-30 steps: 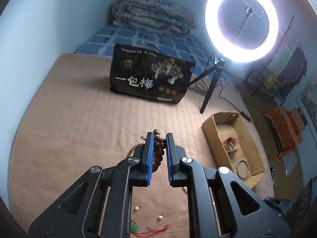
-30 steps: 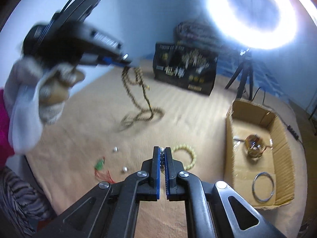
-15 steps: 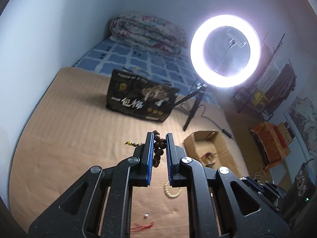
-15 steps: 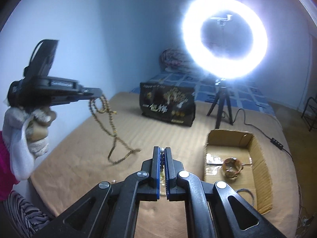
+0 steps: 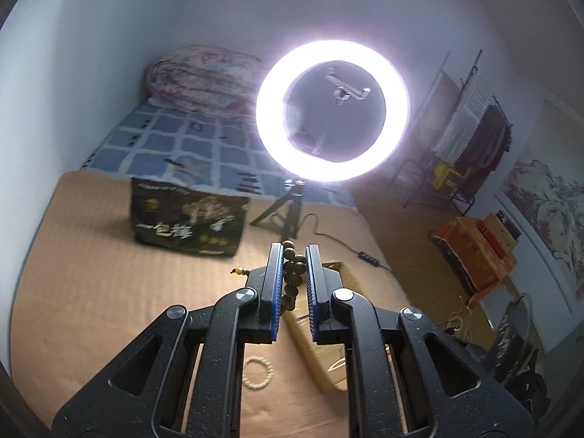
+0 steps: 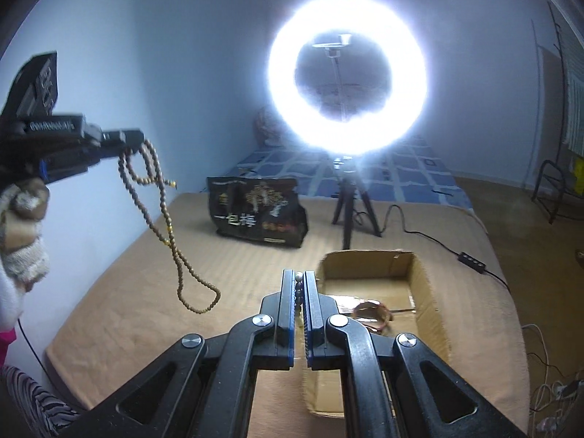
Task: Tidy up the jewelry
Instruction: 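Lift both bead strands over the cardboard box and open both tools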
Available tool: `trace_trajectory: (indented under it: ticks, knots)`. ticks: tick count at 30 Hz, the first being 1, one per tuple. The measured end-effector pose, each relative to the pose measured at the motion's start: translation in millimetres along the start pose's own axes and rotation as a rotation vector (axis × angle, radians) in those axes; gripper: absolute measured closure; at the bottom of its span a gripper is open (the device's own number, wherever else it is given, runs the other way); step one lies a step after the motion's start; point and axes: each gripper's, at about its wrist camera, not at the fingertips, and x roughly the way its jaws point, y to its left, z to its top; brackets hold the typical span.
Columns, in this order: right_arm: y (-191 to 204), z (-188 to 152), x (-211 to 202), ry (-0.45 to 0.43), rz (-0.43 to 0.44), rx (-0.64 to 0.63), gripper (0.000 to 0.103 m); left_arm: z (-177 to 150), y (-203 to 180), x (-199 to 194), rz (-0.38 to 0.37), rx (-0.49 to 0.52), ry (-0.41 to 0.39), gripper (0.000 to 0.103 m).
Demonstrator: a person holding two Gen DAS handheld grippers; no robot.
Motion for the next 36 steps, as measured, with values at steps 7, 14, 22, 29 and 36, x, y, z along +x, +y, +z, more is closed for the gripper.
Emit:
trace_trajectory:
  ticks: [7, 14, 22, 29, 36]
  knots:
    - [-26.9, -1.1, 2.7, 0.016, -0.047, 0.011, 0.102, 17.4, -52.4, 14.7, -0.067, 0.043, -0.013, 0.093]
    - [-56.1, -4.7, 6.1, 0.036, -0.088, 0.038, 0.102, 22.6, -95.7, 39.9, -0.106, 0.088, -0.004, 0.093]
    - [-79.0, -13.8, 15.4, 0.078, -0.116, 0.060, 0.102, 8.5, -104.4, 81.4, -0.098, 0.084, 0.048, 0.093]
    - [-94.3, -28.8, 30.1, 0.137, -0.137, 0.065, 0.102, -15.0, -96.5, 122.8, -0.078, 0.073, 0.133, 0.093]
    - [-104.3, -44.4, 50.2, 0.207, -0.147, 0.073, 0.102, -58.3, -91.7, 162.4, -0.047, 0.111, 0.228, 0.093]
